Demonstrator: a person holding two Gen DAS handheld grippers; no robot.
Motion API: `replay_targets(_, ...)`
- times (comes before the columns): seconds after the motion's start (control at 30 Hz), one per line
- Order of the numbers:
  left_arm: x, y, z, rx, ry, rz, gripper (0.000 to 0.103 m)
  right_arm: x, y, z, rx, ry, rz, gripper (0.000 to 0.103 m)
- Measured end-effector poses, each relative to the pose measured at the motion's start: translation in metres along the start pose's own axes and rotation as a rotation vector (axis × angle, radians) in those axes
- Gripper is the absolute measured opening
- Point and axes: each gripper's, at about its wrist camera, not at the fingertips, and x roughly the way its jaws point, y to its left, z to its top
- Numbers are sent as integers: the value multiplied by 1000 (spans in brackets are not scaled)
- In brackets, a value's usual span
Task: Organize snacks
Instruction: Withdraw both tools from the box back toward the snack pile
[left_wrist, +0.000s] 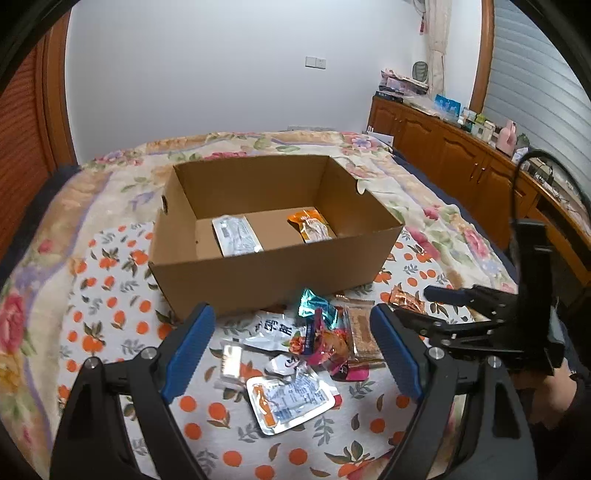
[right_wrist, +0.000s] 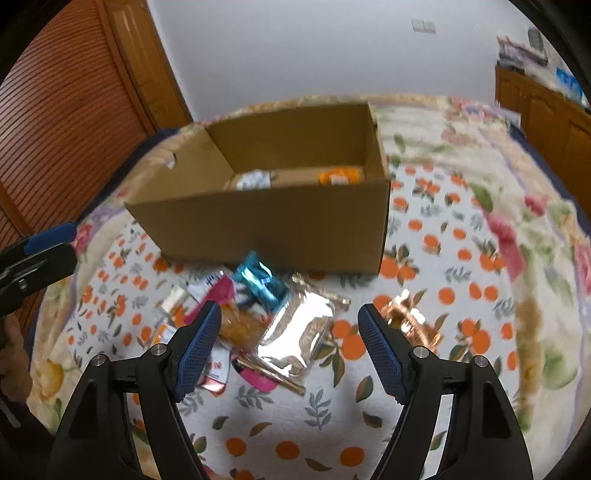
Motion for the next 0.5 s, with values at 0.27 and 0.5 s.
replay_targets(0.27, 28, 14, -13, -42, 46, 41, 86, 40, -12, -3, 40, 70, 13, 77)
replay_targets(0.5, 53, 20, -22, -62, 92, 50, 86, 65, -19, -7, 58, 123, 13, 71)
